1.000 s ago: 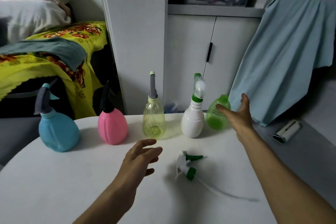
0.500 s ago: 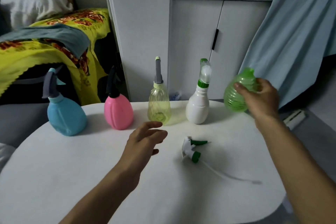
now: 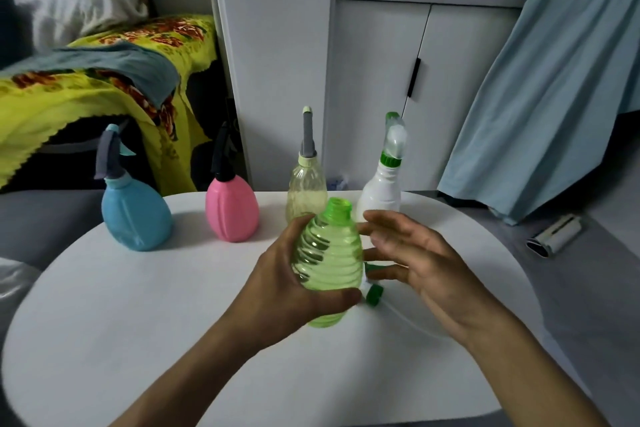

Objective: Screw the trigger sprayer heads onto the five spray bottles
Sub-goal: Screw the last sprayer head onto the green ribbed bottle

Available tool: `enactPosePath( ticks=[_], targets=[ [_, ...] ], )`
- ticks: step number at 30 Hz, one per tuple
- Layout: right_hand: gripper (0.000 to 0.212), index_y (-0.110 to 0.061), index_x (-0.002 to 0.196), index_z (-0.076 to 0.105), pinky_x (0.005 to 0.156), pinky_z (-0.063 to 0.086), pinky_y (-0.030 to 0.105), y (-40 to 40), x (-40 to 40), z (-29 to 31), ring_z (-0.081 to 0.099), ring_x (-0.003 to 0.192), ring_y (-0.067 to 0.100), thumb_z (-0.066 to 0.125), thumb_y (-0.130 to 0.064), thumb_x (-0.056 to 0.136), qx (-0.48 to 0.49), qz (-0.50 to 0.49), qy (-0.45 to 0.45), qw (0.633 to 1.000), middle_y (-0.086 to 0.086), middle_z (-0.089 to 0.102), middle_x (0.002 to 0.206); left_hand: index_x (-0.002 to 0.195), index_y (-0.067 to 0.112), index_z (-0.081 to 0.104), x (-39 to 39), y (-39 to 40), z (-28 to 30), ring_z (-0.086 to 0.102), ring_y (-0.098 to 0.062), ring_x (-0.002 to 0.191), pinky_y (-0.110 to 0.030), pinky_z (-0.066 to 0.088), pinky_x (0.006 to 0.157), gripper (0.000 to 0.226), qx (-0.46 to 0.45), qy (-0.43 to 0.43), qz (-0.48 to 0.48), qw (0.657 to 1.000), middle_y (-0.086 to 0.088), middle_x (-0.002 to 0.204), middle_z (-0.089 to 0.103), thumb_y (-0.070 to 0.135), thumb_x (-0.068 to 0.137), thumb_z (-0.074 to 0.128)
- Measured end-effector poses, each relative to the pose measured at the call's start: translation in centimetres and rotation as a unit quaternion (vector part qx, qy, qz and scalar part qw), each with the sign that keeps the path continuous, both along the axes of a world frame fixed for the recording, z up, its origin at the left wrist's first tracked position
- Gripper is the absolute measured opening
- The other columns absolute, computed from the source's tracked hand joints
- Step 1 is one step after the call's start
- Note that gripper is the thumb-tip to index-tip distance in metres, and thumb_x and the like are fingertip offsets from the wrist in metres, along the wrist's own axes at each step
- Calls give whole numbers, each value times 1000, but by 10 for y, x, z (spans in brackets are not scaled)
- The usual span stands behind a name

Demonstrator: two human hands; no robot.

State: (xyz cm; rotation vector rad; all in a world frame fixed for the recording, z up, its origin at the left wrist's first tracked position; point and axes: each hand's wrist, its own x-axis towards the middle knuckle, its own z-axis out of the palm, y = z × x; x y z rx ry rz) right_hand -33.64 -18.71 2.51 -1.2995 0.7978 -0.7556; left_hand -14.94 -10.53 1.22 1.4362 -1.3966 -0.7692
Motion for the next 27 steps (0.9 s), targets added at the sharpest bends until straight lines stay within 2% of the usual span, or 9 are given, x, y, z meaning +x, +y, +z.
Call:
enactPosePath(
  ticks=[2,3,5,7,12,15,19,22,27],
  targets=[
    [35,-27,114,69,82,57,34,-4,2,-10,71,96,16,70,-32,79,-84,-62,179,978,-3,74,115,123,38,48,2,1,-1,67,-2,95,-32,58,80,84,1,-35,34,999,20,105,68,37,51,91],
    [34,-28,115,68,85,55,35,-6,5,-18,69,100,17,68,-35,82,-169,-71,322,929,-5,71,117,123,38,46,3,1,-2,67,-2,93,-32,58,77,85,-2,-47,46,998,20,104,66,37,51,91],
    [37,-27,119,62,89,45,35,-1,15,-37,59,112,24,59,-45,87,-302,-37,552,777,-5,66,122,123,38,40,5,2,-3,66,-5,89,-38,59,73,87,-8,-68,68,995,17,103,65,36,52,90],
    [38,-24,118,59,89,39,38,3,25,-57,52,115,26,51,-48,90,-315,1,621,718,-2,64,122,122,37,39,7,2,-5,66,-8,87,-40,58,71,86,-14,-89,81,993,17,103,64,36,52,89],
    [28,-27,112,63,90,37,38,-1,32,-69,52,115,25,50,-45,95,-341,-15,650,679,-4,66,119,125,35,46,18,6,-8,60,0,93,-23,49,71,83,-40,-131,86,987,19,107,61,31,55,90],
    [27,-22,87,66,72,43,35,-9,26,-48,65,95,29,58,-47,92,-328,-120,497,794,1,74,95,125,35,48,27,9,-9,57,1,99,-24,50,77,82,-49,-165,96,980,19,112,59,28,56,91],
    [15,-13,89,73,75,49,36,-29,2,1,69,84,22,65,-24,96,-205,-279,79,935,11,78,90,123,37,50,37,11,-10,59,-8,96,-17,47,76,81,-60,-216,116,968,25,109,56,27,55,92],
    [21,-19,114,68,85,53,38,-38,-19,23,72,102,19,54,-27,101,-52,-275,-165,946,7,78,108,120,35,50,41,12,-12,60,-11,94,-11,42,75,79,-64,-245,125,959,34,105,47,26,54,93],
    [47,-20,137,56,91,49,38,-42,-24,21,71,107,14,53,-40,95,16,-255,-250,934,4,75,119,119,36,49,41,14,-12,61,-13,91,-22,51,75,80,-85,-273,124,950,31,103,47,26,52,92]
  ],
)
